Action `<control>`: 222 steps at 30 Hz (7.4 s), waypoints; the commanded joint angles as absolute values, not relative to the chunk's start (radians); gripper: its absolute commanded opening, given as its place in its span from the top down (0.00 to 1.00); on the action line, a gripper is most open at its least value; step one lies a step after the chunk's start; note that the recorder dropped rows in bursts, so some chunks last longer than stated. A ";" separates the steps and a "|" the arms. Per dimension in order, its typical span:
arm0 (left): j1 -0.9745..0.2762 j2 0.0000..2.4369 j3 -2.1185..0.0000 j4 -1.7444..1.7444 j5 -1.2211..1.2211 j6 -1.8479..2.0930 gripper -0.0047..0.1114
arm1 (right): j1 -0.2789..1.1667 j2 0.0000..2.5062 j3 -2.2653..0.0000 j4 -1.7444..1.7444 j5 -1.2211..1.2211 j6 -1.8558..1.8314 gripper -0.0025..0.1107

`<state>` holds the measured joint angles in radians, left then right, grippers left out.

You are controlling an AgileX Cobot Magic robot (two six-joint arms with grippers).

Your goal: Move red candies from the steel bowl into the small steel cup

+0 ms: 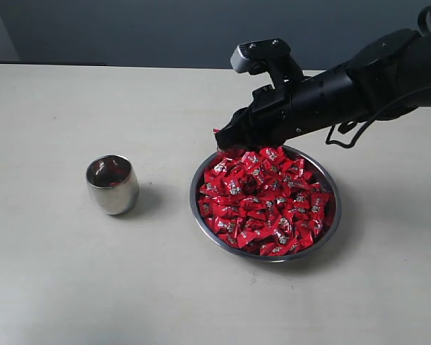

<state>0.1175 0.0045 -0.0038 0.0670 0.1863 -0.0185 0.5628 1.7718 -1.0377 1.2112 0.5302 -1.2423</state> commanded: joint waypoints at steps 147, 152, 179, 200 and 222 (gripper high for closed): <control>0.118 0.000 0.000 0.068 0.180 -0.020 0.96 | 0.430 1.442 -0.741 0.394 0.362 -0.279 0.81; 0.118 0.000 0.000 0.068 0.180 -0.020 0.96 | 0.430 1.521 -0.741 0.402 0.357 -0.295 0.81; 0.118 0.000 0.000 0.068 0.179 -0.020 0.96 | 0.434 1.722 -0.857 0.532 0.334 -0.428 0.72; 0.118 0.000 0.000 0.068 0.181 -0.020 0.96 | 0.434 1.825 -0.915 0.578 0.352 -0.430 0.72; 0.118 0.000 0.000 0.068 0.181 -0.020 0.96 | 0.434 1.825 -0.972 0.627 0.416 -0.430 0.72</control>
